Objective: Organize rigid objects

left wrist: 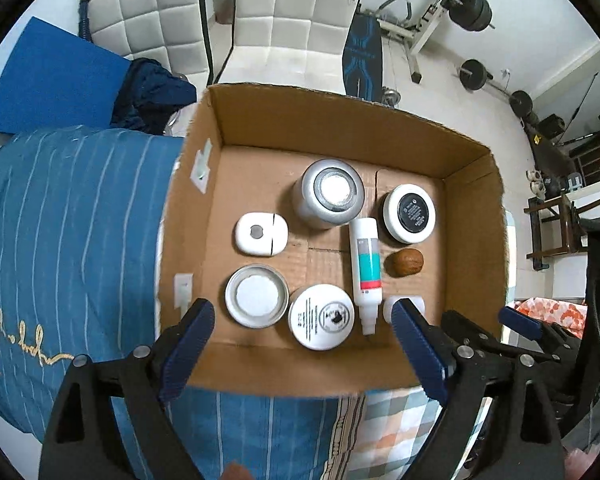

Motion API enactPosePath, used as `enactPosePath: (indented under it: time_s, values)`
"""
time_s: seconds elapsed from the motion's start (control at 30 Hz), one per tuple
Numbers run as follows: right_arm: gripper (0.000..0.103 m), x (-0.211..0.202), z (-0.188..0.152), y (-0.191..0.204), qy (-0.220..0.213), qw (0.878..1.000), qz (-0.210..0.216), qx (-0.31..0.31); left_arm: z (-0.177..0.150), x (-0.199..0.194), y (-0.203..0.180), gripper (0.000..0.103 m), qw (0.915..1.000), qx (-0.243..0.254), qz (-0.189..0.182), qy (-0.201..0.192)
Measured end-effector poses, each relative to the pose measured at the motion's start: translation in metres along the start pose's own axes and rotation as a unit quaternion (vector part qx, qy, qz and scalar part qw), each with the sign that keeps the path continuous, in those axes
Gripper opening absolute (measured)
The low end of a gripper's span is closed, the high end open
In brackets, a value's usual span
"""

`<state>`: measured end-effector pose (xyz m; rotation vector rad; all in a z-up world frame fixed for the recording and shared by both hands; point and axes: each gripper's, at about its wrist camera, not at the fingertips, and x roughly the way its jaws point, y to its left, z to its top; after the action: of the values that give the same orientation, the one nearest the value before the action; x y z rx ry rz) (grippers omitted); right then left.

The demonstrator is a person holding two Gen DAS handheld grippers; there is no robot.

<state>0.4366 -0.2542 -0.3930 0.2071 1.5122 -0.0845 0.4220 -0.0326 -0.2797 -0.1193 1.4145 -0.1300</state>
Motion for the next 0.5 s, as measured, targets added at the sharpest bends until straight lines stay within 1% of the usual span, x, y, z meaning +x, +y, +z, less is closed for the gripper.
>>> enactPosePath:
  time_s: [0.03,0.07,0.2,0.37,0.5]
  values:
    - [0.101,-0.006,-0.006,0.001,-0.007,1.0,-0.004,-0.001,-0.008,0.001,-0.005,0.091,1.0,0.001,0.0,-0.003]
    - [0.103,-0.01,-0.011,-0.001,-0.014,1.0,-0.006,-0.002,-0.013,-0.001,-0.006,0.091,1.0,0.003,0.0,-0.007]
    - [0.103,-0.031,-0.037,-0.001,-0.033,0.999,-0.021,-0.01,-0.032,-0.015,-0.007,0.091,0.9996,0.013,0.004,-0.024]
    - [0.103,-0.051,-0.062,0.001,-0.045,0.999,-0.016,-0.013,-0.057,-0.039,-0.007,0.091,0.9986,0.029,0.014,-0.041]
    - [0.103,-0.075,-0.08,0.004,-0.058,0.998,-0.007,-0.014,-0.073,-0.059,-0.009,0.091,0.9981,0.036,0.01,-0.05]
